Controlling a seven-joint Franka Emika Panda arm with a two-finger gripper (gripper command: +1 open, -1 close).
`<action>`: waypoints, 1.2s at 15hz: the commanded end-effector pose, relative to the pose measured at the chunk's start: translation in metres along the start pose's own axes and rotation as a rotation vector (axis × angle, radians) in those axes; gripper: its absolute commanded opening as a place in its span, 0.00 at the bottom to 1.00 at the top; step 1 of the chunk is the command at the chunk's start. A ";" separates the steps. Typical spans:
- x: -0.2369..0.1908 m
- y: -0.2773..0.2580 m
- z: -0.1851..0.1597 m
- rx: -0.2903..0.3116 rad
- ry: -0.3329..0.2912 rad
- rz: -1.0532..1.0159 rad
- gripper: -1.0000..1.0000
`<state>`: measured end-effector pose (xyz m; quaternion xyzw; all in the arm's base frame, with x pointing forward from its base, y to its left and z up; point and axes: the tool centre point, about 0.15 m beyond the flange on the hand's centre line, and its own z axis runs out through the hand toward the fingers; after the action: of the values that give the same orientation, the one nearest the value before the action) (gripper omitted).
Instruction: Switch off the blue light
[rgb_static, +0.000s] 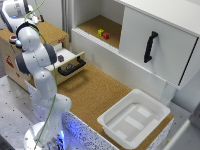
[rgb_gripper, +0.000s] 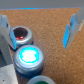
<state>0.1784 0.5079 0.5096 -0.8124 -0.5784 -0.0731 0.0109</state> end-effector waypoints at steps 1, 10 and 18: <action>0.016 -0.003 0.007 0.013 -0.083 -0.114 0.00; 0.030 0.005 0.038 0.073 -0.109 -0.224 0.00; 0.007 -0.012 0.042 0.064 -0.194 -0.292 0.00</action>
<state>0.1855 0.5245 0.4615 -0.7381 -0.6742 -0.0083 0.0249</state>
